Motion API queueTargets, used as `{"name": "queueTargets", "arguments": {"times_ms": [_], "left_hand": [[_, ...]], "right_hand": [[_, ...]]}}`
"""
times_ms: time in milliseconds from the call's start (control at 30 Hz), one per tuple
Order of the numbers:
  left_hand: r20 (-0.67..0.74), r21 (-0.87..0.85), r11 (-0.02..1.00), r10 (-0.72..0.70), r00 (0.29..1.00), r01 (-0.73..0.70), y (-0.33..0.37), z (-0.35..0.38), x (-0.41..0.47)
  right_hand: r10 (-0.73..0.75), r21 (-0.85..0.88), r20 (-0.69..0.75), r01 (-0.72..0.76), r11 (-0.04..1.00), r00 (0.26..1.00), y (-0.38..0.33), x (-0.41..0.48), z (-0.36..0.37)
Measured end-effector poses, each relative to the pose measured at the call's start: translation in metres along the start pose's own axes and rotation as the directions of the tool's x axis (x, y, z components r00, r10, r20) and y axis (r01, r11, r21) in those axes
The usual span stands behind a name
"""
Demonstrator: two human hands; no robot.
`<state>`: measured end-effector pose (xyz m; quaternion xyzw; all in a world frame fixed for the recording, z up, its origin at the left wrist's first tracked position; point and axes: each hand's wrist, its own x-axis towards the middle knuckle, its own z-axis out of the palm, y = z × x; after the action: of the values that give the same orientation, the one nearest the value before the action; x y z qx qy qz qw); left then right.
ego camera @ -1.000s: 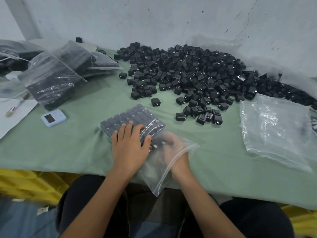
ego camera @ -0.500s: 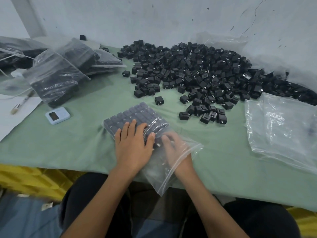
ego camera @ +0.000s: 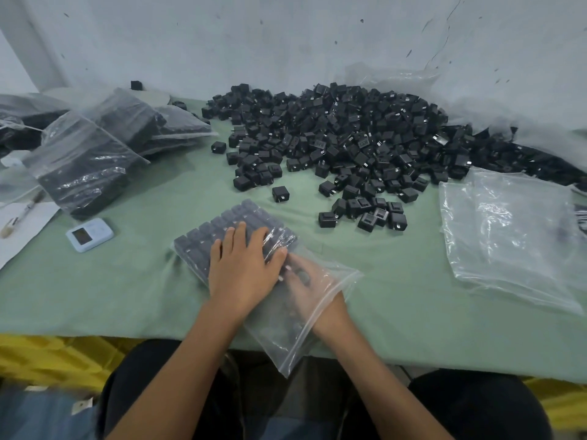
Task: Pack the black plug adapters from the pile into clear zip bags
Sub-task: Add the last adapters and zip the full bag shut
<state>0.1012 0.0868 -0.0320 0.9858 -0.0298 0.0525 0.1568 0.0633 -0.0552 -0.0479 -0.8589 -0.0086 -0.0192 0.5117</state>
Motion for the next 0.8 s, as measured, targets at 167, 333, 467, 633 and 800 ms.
{"name": "queueTargets", "arguments": {"times_ms": [167, 333, 467, 633, 800], "left_hand": [[-0.010, 0.005, 1.000, -0.016, 1.000, 0.016, -0.002, 0.002, 0.002], [-0.024, 0.013, 1.000, -0.013, 1.000, 0.013, -0.003, 0.004, 0.002], [-0.037, 0.011, 1.000, -0.008, 0.999, 0.008, -0.004, 0.005, 0.002], [-0.036, 0.009, 1.000, -0.010, 0.999, 0.011, -0.003, 0.006, 0.002], [-0.033, 0.001, 1.000, -0.015, 0.999, 0.015, -0.002, 0.003, -0.001]], "right_hand": [[0.069, 0.160, -0.042, -0.061, 0.985, 0.997, -0.001, -0.002, -0.004], [0.043, 0.400, 0.070, -0.068, 0.914, 0.997, -0.027, -0.017, -0.020], [-0.010, 0.290, 0.465, -0.142, 0.947, 0.885, -0.024, -0.074, -0.080], [-0.069, 0.064, 0.089, 0.063, 0.996, 0.994, -0.024, -0.016, -0.151], [-0.017, -0.658, 0.212, 0.156, 0.737, 0.977, -0.012, 0.111, -0.102]]}}
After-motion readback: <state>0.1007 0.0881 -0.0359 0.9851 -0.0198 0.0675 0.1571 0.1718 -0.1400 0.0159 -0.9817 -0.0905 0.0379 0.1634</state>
